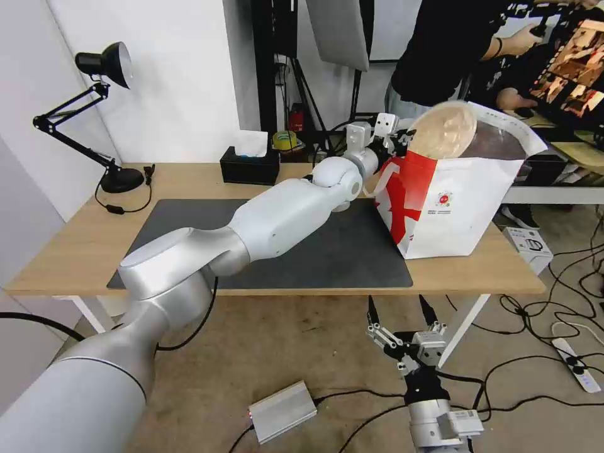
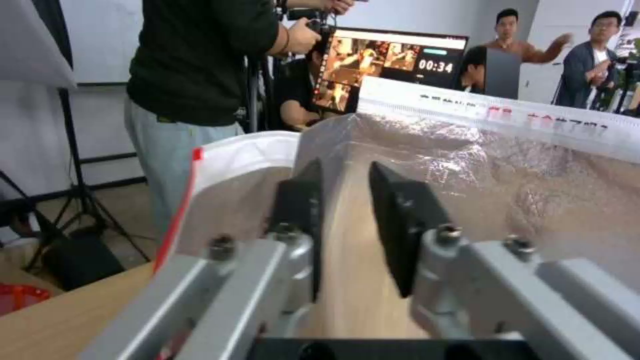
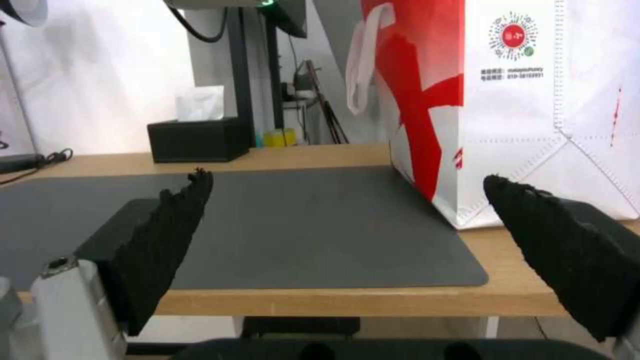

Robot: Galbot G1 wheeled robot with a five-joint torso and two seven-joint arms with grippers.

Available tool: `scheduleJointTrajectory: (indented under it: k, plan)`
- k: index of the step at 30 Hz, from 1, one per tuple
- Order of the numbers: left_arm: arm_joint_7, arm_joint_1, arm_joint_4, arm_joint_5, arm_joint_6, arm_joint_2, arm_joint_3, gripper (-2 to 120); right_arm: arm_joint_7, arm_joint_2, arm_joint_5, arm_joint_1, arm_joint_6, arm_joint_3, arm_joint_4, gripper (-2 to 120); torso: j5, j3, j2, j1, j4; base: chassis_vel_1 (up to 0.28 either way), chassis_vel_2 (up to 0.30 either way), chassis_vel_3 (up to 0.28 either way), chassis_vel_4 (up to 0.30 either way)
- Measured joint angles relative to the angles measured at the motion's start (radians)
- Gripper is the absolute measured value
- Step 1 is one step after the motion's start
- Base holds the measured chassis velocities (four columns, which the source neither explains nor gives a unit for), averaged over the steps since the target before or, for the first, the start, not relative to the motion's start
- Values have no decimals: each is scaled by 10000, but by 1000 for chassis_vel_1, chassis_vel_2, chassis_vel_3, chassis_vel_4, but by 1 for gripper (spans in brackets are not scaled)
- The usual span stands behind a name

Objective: Pick up the trash from the table and place it into the takeout bag.

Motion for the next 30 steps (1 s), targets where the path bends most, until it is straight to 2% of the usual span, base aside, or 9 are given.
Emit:
scheduleJointTrajectory:
  k: [1, 11, 14, 15, 17, 19, 24, 27, 30]
  plan:
    - [0, 0, 0, 0, 0, 0, 0, 29, 0, 0, 0, 0, 0, 0, 0, 100, 0, 0, 0, 0, 0, 0, 0, 0, 0]
    - [-15, -17, -21, 76, -31, 136, 10, 67, 0, 0, 0, 0, 0, 0, 0, 100, 0, 0, 0, 1, 1, 0, 0, 0, 0]
    - [-45, -14, -105, 77, -40, 174, -54, 81, 0, 0, 0, 1, 0, 0, 0, 100, 0, 0, 0, 1, 0, 0, 0, 0, 0]
    - [-45, -14, -105, 77, -40, 174, -54, 81, 0, 0, 0, 1, 0, 0, 0, 100, 0, 0, 0, 1, 0, 0, 0, 0, 0]
    - [-126, 13, -348, 75, -40, 283, -153, 88, 0, 0, 0, 0, 0, 0, 0, 100, 0, 0, -1, 1, 0, 0, 0, 0, 0]
    - [-343, 65, -1123, 45, -36, 715, -274, 98, 0, 1, 0, 0, 0, 0, 0, 100, 0, 0, 0, 1, -3, 0, 0, 0, 0]
    - [-756, 138, -1814, 167, -148, 1326, -449, 100, 0, 0, 0, 0, 0, 0, 0, 100, -1, 0, 1, 0, 2, 0, 0, 0, 0]
    - [-1422, 254, -2363, 810, -564, 1921, -781, 100, 0, 0, 0, 0, 0, 0, 0, 100, -3, 0, 1, 1, 2, 0, 0, 0, 0]
    - [-1753, 335, -2816, 1014, -630, 2318, -938, 100, 0, 0, 0, 1, 0, 0, 0, 100, -2, 0, 1, 0, 0, 0, 0, 0, 0]
